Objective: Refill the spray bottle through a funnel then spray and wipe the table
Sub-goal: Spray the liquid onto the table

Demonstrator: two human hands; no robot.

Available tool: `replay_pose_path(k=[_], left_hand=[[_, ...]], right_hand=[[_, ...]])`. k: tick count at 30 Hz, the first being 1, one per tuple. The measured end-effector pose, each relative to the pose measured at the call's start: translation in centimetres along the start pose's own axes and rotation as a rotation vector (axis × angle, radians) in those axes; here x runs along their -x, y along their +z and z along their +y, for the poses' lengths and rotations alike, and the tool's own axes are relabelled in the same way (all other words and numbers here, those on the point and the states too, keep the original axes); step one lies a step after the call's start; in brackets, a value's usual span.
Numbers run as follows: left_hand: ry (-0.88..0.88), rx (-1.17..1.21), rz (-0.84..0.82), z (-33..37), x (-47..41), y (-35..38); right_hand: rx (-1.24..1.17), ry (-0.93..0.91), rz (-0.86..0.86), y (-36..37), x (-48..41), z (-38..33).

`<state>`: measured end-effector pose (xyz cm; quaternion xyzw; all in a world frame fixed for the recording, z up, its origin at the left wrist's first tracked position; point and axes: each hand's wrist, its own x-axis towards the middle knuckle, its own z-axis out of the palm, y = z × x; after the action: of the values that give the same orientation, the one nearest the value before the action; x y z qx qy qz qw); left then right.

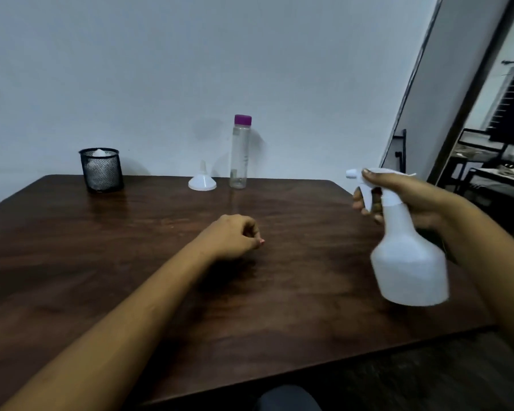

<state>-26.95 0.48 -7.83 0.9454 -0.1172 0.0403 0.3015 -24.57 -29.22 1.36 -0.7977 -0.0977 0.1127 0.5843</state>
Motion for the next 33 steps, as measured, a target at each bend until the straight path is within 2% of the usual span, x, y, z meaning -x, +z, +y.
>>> replay_pose_path(k=[3, 8, 12, 19, 23, 27, 30, 33], left_hand=[[-0.046, 0.038, 0.027, 0.1, -0.4, 0.4], [-0.076, 0.068, 0.074, 0.7, -1.1, 1.6], [-0.086, 0.082, 0.080, 1.1, -1.7, 2.2], [-0.084, 0.075, 0.150, 0.8, -1.9, 3.0], [-0.100, 0.080, 0.162, 0.2, -1.8, 3.1], [-0.101, 0.075, 0.172, 0.1, -1.8, 3.1], [-0.104, 0.072, 0.169, 0.2, -1.7, 3.2], [-0.102, 0.078, 0.165, 0.3, -1.7, 3.2]], right_hand=[[0.180, 0.045, 0.043, -0.8, 1.0, 0.5], [0.322, 0.001, 0.145, -0.1, 1.2, 0.9], [0.278, -0.022, 0.155, -0.2, 0.6, 1.2], [0.333, 0.051, 0.117, -0.9, 0.1, 1.5], [0.281, -0.005, 0.152, -0.7, -0.1, 1.7], [0.360, -0.091, 0.248, -0.6, -0.6, 1.9], [0.380, -0.090, 0.233, -0.7, -0.8, 2.0], [0.294, -0.068, 0.204, -0.6, -0.8, 1.9]])
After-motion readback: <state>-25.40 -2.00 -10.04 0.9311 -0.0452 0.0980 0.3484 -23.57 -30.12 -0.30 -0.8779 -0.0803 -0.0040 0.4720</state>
